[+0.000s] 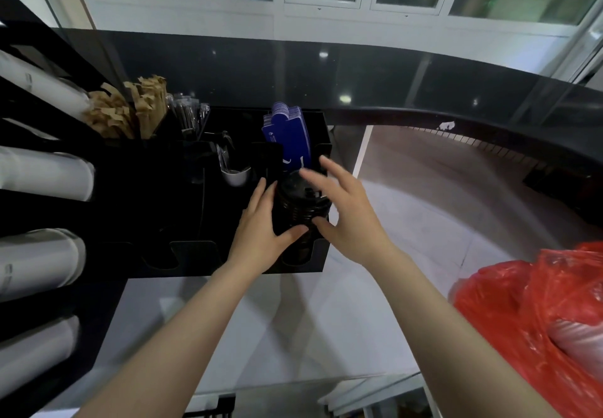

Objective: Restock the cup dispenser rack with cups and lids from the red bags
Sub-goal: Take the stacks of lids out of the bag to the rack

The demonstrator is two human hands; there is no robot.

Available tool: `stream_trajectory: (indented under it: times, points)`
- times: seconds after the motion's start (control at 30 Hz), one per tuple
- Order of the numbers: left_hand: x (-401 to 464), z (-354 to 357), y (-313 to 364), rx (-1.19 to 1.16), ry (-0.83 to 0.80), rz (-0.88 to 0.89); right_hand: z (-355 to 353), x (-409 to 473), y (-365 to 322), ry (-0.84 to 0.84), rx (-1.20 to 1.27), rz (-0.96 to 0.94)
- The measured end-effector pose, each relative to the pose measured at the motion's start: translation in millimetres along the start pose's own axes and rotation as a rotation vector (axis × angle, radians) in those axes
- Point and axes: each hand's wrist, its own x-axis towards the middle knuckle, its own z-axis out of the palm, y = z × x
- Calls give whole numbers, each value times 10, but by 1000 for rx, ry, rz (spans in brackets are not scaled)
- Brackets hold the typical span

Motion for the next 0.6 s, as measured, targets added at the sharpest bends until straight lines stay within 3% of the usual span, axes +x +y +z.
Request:
stream_trajectory:
  times: [0.17,0.4,0.6]
  points:
    - [44,-33,-41,46,-45,-73,122,84,-2,-141,-189,30]
    - [-83,-111,5,-32,72,-6,169,14,-40,-69,-233,-8]
    - [-143,-328,179,-3,-20,129,34,29,-140,-21,-120,-13]
